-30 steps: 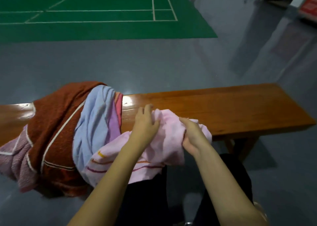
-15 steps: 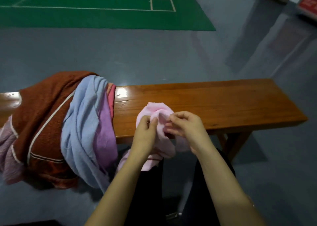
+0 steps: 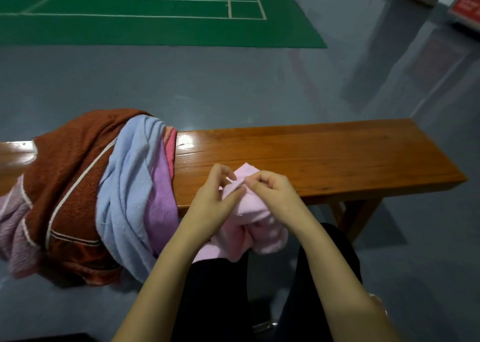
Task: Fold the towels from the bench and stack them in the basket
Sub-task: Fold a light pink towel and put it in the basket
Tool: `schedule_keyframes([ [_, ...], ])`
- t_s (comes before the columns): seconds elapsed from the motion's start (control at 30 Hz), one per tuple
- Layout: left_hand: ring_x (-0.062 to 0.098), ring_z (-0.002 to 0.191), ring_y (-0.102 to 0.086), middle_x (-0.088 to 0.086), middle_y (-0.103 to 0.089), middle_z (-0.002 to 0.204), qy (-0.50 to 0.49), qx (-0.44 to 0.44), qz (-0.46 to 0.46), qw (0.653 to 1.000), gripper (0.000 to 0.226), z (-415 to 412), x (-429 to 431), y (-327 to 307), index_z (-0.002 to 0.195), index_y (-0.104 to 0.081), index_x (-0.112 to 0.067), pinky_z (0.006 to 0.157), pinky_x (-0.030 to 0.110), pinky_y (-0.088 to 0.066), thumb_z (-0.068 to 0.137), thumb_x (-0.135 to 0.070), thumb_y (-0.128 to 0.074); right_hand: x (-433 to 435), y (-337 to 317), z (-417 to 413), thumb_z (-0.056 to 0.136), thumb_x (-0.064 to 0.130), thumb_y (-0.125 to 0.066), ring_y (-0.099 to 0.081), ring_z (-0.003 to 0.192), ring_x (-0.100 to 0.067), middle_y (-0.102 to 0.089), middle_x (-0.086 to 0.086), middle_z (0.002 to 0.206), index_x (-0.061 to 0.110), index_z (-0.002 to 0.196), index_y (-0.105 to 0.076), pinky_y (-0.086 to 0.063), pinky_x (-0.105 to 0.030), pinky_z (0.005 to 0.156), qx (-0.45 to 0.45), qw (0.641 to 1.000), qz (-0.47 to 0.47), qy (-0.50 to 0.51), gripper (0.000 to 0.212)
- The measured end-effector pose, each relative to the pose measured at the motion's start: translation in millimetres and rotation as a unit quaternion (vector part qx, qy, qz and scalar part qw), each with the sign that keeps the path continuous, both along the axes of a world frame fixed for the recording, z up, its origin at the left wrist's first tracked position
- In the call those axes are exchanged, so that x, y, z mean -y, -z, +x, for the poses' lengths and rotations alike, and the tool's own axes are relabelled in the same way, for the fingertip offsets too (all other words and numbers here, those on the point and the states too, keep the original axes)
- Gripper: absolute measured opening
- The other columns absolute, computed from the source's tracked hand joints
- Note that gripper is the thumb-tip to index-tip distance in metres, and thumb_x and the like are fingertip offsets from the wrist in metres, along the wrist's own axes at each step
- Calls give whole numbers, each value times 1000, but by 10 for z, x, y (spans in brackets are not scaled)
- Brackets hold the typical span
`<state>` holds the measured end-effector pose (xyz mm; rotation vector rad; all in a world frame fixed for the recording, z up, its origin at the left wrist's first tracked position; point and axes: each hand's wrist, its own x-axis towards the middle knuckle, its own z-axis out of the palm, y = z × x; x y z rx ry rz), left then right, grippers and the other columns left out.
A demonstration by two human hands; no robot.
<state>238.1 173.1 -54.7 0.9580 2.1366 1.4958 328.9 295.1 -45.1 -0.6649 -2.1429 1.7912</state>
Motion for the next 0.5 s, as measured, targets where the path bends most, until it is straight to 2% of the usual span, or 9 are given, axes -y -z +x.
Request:
schedule_keyframes([
  [0.1, -3, 73, -48, -9, -52, 79, 6, -141, -17, 990, 17, -17, -3, 32, 82, -50, -20, 68, 10, -37, 88, -11, -63, -26, -10, 17, 90, 18, -64, -62, 87, -14, -67, -3, 91, 22, 87, -66, -48, -28, 81, -17, 999, -30, 4, 5],
  [0.13, -4, 73, -48, -9, -51, 77, 5, -164, -25, 986, 20, -31, -6, 39, 78, -51, -22, 68, 10, -36, 88, -10, -63, -51, 0, 31, 86, 17, -69, -64, 91, -18, -69, -5, 97, 23, 95, -65, -51, -31, 83, -20, 999, -40, -7, 11],
  [0.17, -4, 71, -48, -10, -52, 74, 3, -158, -33, 987, 24, -46, -4, 43, 73, -51, -25, 67, 11, -36, 88, -10, -63, -69, 3, 53, 83, 15, -72, -65, 94, -17, -69, -6, 101, 24, 101, -63, -52, -31, 84, -19, 999, -44, -25, 22],
  [0.2, -4, 67, -48, -12, -55, 69, 0, -115, -34, 993, 27, -65, -3, 42, 69, -52, -27, 65, 12, -36, 89, -10, -62, -86, 9, 65, 81, 11, -74, -64, 94, -14, -68, -3, 102, 25, 103, -62, -52, -28, 84, -19, 998, -35, -44, 28],
  [0.27, -4, 62, -48, -17, -58, 61, -5, 28, 7, 1000, 30, -79, -13, 1, 66, -57, -25, 66, 19, -39, 91, -8, -58, -99, 4, 78, 80, 5, -72, -61, 90, -5, -66, 5, 95, 22, 96, -63, -48, -19, 82, -23, 998, 5, -61, 25],
  [0.33, 0, 66, -49, -16, -57, 62, -15, 102, 46, 994, 28, -47, -28, -47, 68, -57, -22, 68, 24, -39, 94, -12, -54, -85, 0, 89, 82, 6, -70, -59, 83, -3, -65, 6, 85, 18, 88, -65, -46, -17, 77, -33, 998, 14, -56, 14],
  [0.4, 8, 75, -52, -8, -58, 73, 19, 124, 61, 990, 13, -5, -25, -89, 80, -56, -27, 70, 26, -41, 92, -28, -57, -69, 16, 95, 87, 11, -66, -58, 79, -2, -65, 8, 79, 16, 83, -67, -45, -18, 74, -44, 998, 8, -39, 7],
  [0.43, 10, 76, -53, -2, -59, 77, 50, 128, 60, 989, 7, 4, -17, -100, 87, -55, -31, 69, 26, -42, 88, -35, -61, -65, 34, 99, 90, 13, -63, -58, 77, 0, -66, 10, 76, 18, 81, -68, -45, -17, 72, -46, 999, 4, -24, 11],
  [0.5, 5, 72, -53, -7, -57, 79, 96, 65, 38, 993, 20, 4, 8, -106, 97, -52, -34, 67, 20, -43, 84, -32, -67, -59, 43, 98, 94, 19, -55, -58, 74, 0, -66, 10, 75, 17, 82, -69, -44, -18, 70, -40, 999, -28, -5, 19],
])
